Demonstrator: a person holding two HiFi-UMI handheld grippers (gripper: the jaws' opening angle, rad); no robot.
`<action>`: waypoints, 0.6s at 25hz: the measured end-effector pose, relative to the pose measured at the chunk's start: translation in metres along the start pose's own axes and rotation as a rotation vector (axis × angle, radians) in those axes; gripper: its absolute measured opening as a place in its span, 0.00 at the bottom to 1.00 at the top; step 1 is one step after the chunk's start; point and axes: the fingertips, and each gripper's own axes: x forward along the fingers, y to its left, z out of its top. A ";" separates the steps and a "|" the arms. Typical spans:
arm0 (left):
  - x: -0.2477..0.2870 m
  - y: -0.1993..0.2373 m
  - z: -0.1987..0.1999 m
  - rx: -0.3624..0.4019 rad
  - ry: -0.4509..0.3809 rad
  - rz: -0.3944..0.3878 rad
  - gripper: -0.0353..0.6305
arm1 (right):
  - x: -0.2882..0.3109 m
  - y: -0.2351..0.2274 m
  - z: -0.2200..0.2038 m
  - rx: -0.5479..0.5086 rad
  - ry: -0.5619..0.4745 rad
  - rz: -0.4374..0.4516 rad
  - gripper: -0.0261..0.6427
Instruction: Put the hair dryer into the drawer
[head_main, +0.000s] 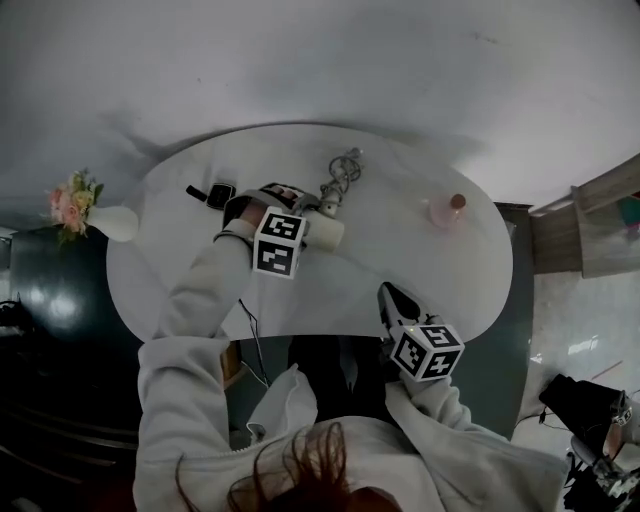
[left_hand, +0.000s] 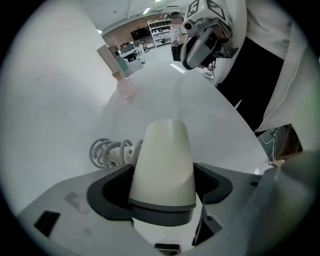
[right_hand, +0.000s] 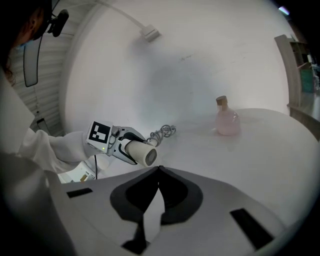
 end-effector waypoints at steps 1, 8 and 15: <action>-0.003 -0.003 0.000 -0.015 0.005 0.014 0.58 | -0.001 0.001 -0.001 -0.007 0.006 0.015 0.11; -0.036 -0.039 -0.003 -0.121 0.072 0.078 0.58 | -0.003 0.005 -0.009 -0.090 0.060 0.144 0.11; -0.067 -0.086 -0.022 -0.272 0.149 0.082 0.58 | 0.007 0.031 -0.029 -0.167 0.148 0.288 0.11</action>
